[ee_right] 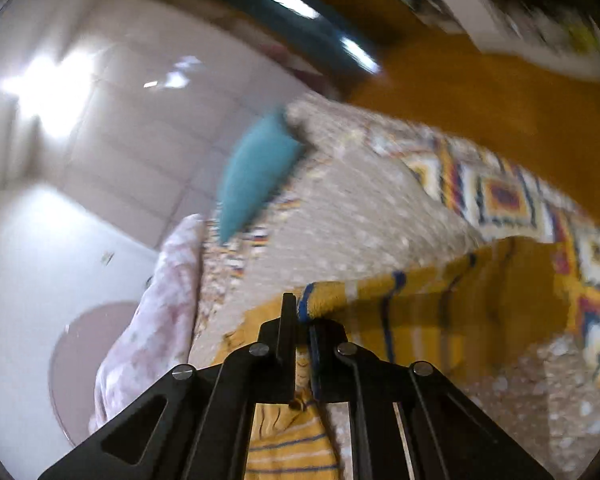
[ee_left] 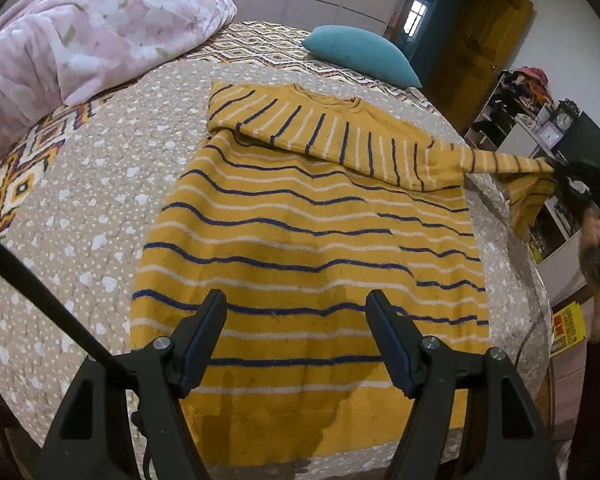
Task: Fold small clothes
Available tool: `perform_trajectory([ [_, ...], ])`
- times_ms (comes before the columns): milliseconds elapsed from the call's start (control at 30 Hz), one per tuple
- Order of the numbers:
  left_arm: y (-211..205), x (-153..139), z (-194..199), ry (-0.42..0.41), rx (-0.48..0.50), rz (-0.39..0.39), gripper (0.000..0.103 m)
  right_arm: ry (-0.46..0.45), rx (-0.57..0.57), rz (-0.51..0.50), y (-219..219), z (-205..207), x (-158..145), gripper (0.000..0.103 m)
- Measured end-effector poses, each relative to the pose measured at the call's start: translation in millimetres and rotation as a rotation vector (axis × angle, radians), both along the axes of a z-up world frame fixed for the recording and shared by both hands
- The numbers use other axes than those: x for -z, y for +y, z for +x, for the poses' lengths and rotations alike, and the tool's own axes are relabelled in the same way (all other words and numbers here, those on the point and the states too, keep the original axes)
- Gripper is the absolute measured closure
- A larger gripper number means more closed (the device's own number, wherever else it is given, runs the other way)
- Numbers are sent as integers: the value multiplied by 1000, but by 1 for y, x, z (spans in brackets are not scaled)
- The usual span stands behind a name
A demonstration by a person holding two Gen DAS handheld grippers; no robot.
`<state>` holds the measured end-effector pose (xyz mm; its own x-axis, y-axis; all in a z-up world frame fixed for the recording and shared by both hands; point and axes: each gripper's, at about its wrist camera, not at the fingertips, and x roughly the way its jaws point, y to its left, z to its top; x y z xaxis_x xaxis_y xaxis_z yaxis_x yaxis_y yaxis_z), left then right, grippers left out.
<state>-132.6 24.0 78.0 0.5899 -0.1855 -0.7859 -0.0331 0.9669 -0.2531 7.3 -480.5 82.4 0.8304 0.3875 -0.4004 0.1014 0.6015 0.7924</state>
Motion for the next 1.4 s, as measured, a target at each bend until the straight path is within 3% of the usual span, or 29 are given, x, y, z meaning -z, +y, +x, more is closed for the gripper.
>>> perform_trajectory([
  [100,0,6,2,18,4,-8,32,33,16,7,4,-41,34,96],
  [300,0,13,3,39,14,-12,32,208,-18,124,28,-121,151,94],
  [333,0,14,4,42,14,-7,32,205,-20,150,30,-136,164,99],
  [433,0,16,5,50,18,-1,32,175,0,95,24,-151,155,99],
  [467,0,16,5,52,19,2,32,161,12,60,19,-155,146,93],
  [533,1,18,6,54,17,7,32,133,33,-7,7,-150,128,64],
  [567,1,19,6,56,14,6,32,130,64,-34,-5,-145,118,43],
  [600,1,20,6,59,11,2,32,124,88,-39,-12,-140,116,40],
  [733,1,22,4,76,6,-17,32,150,153,-67,-36,-97,114,40],
  [867,-1,17,1,61,9,13,32,203,219,-11,-58,-54,133,41],
  [933,0,15,1,54,4,15,32,187,218,21,-61,-44,131,59],
  [967,1,14,1,53,1,14,32,181,201,44,-62,-41,130,87],
  [1000,2,14,2,53,-1,14,32,170,177,82,-65,-39,128,93],
  [1100,7,11,4,42,-13,7,32,116,208,38,-78,-52,101,93],
  [1267,28,2,10,-4,-59,-17,32,129,443,-106,-123,-89,57,93],
  [1400,47,-3,19,-45,-97,-30,32,135,425,-196,-114,-84,25,93],
])
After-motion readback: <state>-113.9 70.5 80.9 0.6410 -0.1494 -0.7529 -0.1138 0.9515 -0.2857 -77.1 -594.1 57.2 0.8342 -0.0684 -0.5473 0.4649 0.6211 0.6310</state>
